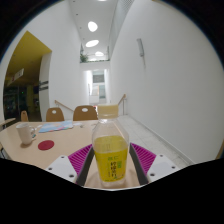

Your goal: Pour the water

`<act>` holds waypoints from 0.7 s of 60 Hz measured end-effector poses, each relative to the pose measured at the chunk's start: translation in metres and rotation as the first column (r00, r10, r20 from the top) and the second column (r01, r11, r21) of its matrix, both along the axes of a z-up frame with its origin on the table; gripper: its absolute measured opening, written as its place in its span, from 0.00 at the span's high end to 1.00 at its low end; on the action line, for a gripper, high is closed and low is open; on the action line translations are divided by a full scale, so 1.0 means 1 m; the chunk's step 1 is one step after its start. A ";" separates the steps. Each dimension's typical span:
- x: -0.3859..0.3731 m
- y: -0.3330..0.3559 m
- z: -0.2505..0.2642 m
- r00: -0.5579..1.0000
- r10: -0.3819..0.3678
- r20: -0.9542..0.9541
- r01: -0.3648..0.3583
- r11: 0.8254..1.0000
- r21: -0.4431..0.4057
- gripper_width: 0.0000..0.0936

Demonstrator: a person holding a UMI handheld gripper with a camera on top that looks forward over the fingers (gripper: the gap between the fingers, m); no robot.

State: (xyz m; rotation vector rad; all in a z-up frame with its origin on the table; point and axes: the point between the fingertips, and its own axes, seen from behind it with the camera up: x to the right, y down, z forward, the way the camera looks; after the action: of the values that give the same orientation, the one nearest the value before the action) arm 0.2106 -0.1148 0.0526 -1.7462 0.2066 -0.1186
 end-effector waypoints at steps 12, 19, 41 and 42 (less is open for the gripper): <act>-0.001 0.007 -0.003 0.999 0.007 0.035 -0.007 1.000 0.020 0.60; -0.005 0.010 -0.004 1.000 -0.003 0.021 0.003 1.000 0.020 0.68; -0.125 0.085 0.145 0.661 0.050 0.749 -0.062 0.998 -0.012 0.69; -0.139 0.091 0.152 0.624 0.059 0.779 -0.073 0.997 -0.017 0.69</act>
State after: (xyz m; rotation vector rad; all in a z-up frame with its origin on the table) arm 0.0716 -0.0235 0.2048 -1.5280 -0.5078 -0.8120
